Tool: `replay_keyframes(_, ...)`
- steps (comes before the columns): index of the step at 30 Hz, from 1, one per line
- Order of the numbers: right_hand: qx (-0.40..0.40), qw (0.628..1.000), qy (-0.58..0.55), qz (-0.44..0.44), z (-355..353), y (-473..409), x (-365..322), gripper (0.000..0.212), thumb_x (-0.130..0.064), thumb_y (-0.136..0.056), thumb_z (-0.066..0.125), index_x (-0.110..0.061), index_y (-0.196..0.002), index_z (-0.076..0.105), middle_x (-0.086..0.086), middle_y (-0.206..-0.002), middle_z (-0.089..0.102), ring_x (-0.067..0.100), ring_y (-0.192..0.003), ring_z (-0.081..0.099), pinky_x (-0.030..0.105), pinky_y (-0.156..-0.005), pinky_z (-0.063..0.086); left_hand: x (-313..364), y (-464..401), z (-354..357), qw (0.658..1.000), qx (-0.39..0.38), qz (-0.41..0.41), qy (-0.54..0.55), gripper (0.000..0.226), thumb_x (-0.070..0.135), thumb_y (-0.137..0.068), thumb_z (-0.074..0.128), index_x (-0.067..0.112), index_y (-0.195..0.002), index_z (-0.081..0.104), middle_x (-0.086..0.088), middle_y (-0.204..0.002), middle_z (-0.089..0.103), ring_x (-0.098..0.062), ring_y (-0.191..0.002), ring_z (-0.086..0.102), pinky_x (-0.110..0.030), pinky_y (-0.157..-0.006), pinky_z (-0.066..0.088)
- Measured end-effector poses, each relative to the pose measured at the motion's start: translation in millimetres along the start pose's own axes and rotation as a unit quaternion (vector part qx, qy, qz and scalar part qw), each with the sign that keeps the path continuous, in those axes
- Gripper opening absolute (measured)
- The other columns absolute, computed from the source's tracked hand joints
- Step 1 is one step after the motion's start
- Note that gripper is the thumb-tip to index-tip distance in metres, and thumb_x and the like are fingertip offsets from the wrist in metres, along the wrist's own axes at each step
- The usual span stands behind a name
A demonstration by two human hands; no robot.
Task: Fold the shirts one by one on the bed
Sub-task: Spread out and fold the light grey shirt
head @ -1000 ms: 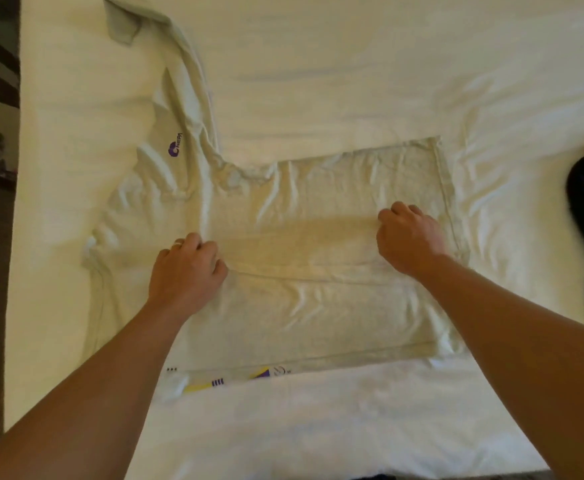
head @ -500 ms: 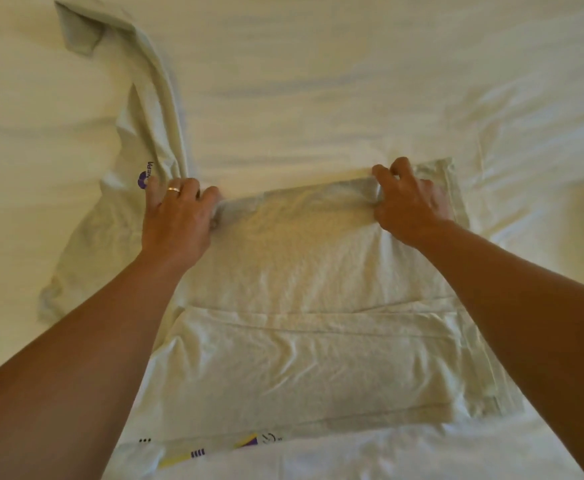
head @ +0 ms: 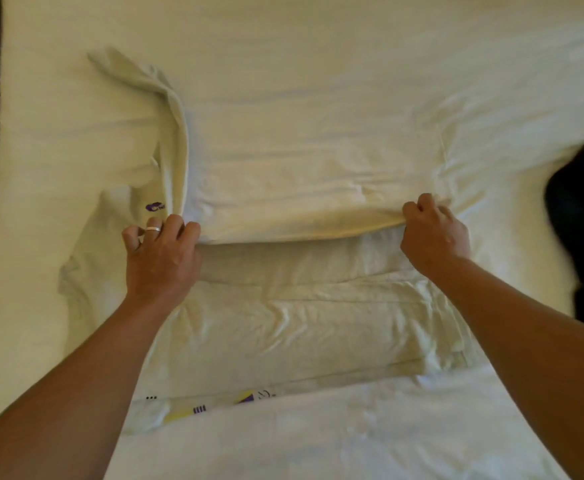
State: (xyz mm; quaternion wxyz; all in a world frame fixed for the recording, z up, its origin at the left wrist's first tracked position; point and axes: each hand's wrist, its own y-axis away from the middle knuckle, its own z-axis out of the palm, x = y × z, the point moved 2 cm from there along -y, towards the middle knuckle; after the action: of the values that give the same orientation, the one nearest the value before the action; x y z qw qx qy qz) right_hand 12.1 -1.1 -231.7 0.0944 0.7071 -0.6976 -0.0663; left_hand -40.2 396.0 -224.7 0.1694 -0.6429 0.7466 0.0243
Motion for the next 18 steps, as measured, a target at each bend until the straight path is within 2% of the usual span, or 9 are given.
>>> replay_keyframes(6,-0.036,0.999,0.003,0.026,11.1,69.2,21.2,0.019,-0.004,-0.091,0.049,-0.009,-0.104,0.062,0.01,-0.105,0.059,0.032,-0.098,0.058,0.035,-0.068,0.043,13.6,71.5,-19.7,0.999,0.039,0.013,0.03,0.007,0.013,-0.088,0.059,0.017,-0.083,0.06,-0.003,-0.076,0.055,-0.031,-0.077,0.054,-0.043,-0.075,0.031)
replay_keyframes(12,-0.027,0.999,0.036,0.014,30.7,104.2,32.1,0.012,-0.008,-0.09,0.058,-0.008,-0.095,0.07,0.01,-0.103,0.06,0.032,-0.098,0.055,0.034,-0.066,0.041,22.8,110.4,-19.5,0.999,0.013,0.04,0.027,0.015,0.017,-0.093,0.06,0.019,-0.078,0.065,0.0,-0.075,0.06,-0.03,-0.078,0.057,-0.044,-0.076,0.032)
replay_keyframes(15,-0.028,0.997,0.069,0.013,33.5,110.6,35.5,0.013,-0.01,-0.088,0.062,-0.011,-0.095,0.073,0.01,-0.103,0.058,0.034,-0.097,0.053,0.04,-0.072,0.047,28.5,114.4,-15.5,0.998,-0.03,0.05,0.028,0.016,0.016,-0.09,0.062,0.017,-0.075,0.067,-0.001,-0.077,0.062,-0.032,-0.081,0.057,-0.046,-0.079,0.032)
replay_keyframes(18,-0.086,0.994,0.057,0.045,29.1,113.1,36.5,0.029,-0.019,-0.091,0.053,-0.024,-0.113,0.07,0.003,-0.114,0.058,0.028,-0.107,0.054,0.039,-0.085,0.047,39.0,113.8,-17.2,0.992,-0.109,0.045,0.044,0.026,0.026,-0.087,0.056,0.014,-0.071,0.072,-0.002,-0.079,0.063,-0.032,-0.087,0.057,-0.048,-0.084,0.032)
